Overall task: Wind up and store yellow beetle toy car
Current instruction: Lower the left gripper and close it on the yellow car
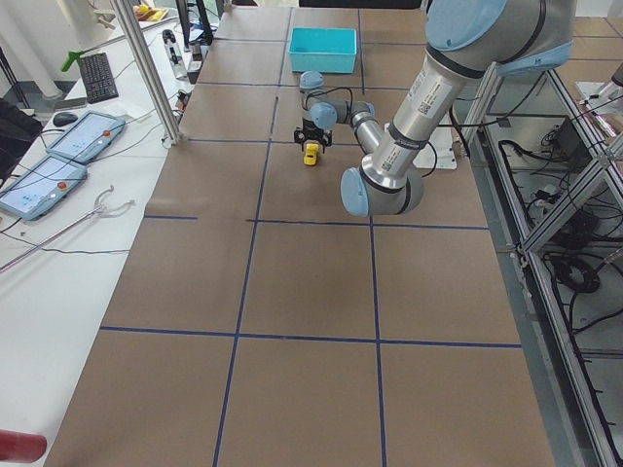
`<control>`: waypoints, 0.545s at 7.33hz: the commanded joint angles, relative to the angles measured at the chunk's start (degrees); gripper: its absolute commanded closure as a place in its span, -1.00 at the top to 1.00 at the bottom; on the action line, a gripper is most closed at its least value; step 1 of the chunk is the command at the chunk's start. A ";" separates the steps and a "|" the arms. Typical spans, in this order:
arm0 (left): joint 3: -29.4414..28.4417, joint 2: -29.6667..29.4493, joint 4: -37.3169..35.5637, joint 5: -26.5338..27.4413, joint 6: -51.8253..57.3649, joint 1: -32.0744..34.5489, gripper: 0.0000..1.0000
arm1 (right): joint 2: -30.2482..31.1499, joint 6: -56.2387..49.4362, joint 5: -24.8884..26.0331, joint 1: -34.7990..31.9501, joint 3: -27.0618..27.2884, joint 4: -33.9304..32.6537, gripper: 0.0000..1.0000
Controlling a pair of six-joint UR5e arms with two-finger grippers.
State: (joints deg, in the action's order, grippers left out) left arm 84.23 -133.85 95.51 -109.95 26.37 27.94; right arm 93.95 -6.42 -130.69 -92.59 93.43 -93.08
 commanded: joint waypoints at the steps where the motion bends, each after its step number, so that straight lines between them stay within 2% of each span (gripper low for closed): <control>1: -0.73 -0.09 0.82 0.00 0.43 0.01 0.35 | 0.17 0.00 0.00 -0.04 0.00 0.00 1.00; 3: -0.74 0.00 0.82 0.09 0.70 0.10 -0.12 | 0.18 0.00 0.00 -0.04 0.00 0.00 1.00; 4: -0.74 -0.09 0.91 0.00 0.70 0.54 -0.51 | 0.18 0.00 0.00 0.04 0.00 0.00 1.00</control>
State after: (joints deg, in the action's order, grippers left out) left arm 83.53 -133.91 96.33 -109.89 27.00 28.12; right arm 94.14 -6.42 -130.69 -92.62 93.43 -93.08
